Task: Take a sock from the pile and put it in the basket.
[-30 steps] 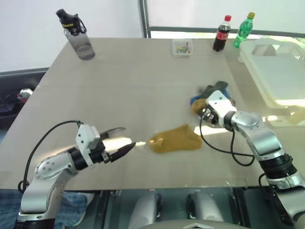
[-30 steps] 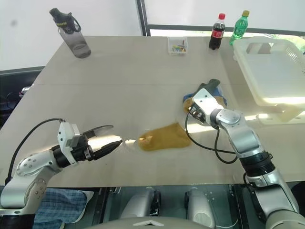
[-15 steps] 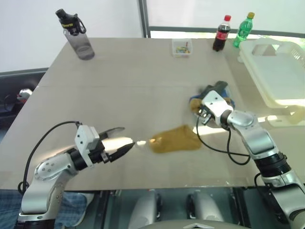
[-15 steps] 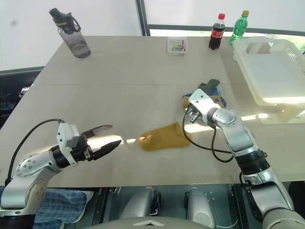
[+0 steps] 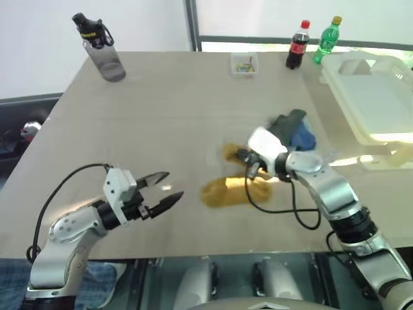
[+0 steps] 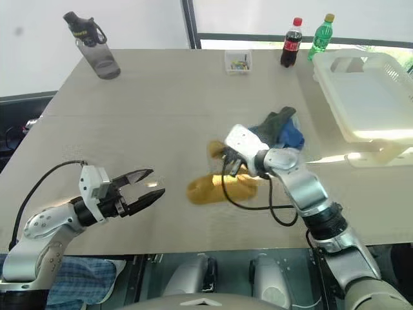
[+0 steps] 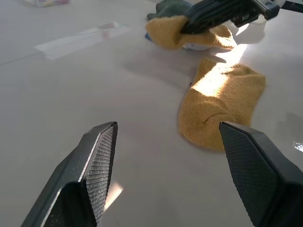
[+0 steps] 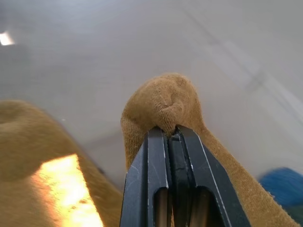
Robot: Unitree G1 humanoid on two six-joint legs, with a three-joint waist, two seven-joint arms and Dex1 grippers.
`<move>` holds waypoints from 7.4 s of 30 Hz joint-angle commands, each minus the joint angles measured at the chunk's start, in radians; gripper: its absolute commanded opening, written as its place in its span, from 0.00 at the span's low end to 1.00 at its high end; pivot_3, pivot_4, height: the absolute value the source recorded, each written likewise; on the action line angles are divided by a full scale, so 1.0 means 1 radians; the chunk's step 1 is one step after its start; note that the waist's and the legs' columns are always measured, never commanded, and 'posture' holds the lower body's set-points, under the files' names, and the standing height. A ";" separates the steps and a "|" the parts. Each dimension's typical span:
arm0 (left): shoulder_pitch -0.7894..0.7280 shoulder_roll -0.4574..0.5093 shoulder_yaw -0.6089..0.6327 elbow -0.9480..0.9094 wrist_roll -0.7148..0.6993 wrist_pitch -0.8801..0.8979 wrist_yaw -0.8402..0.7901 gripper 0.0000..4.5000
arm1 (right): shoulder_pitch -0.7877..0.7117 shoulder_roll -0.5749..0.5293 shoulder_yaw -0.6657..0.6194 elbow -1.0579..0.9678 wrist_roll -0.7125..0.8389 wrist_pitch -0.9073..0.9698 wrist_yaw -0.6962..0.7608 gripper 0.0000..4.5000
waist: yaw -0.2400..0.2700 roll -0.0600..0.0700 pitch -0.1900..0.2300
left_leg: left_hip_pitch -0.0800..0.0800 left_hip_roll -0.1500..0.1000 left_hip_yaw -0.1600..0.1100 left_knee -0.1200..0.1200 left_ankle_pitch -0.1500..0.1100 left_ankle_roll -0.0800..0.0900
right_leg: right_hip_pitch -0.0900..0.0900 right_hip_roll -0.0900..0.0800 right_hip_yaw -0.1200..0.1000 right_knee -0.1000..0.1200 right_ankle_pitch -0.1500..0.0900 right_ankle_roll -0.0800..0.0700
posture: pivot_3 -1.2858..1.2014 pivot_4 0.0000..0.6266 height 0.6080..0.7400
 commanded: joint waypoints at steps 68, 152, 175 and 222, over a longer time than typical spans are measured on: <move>-0.366 0.074 -0.053 0.290 -0.230 0.660 0.017 0.81 | 0.011 0.073 -0.239 -0.033 0.239 0.395 -0.158 0.81 | 0.005 -0.001 0.000 | -0.002 -0.001 0.001 -0.002 0.001 -0.001 | -0.003 0.001 0.001 0.001 0.000 0.000 | 0.52 0.24 1.00; 0.091 -0.106 0.130 -0.430 -0.657 0.874 0.591 0.01 | 0.152 -0.128 -0.310 -0.448 0.492 0.725 -0.231 0.00 | 0.006 -0.003 0.000 | -0.014 0.000 0.001 0.010 0.001 -0.001 | -0.014 0.001 0.003 0.009 0.000 0.000 | 0.52 0.24 1.00; 0.101 -0.050 0.031 -0.352 -0.523 0.732 0.578 0.00 | 0.150 -0.066 -0.172 -0.271 0.397 0.541 -0.266 0.14 | 0.005 -0.003 0.000 | -0.014 0.000 0.001 0.011 0.001 -0.001 | -0.014 0.003 0.003 0.010 0.000 0.000 | 0.52 0.24 1.00; -0.038 -0.022 -0.105 -0.189 -0.231 0.606 0.434 0.83 | 0.212 -0.194 -0.017 -0.197 0.097 0.239 -0.017 0.79 | 0.019 -0.003 -0.001 | 0.003 0.000 -0.001 0.010 0.001 -0.001 | 0.003 -0.001 0.000 0.007 0.000 0.000 | 0.52 0.24 1.00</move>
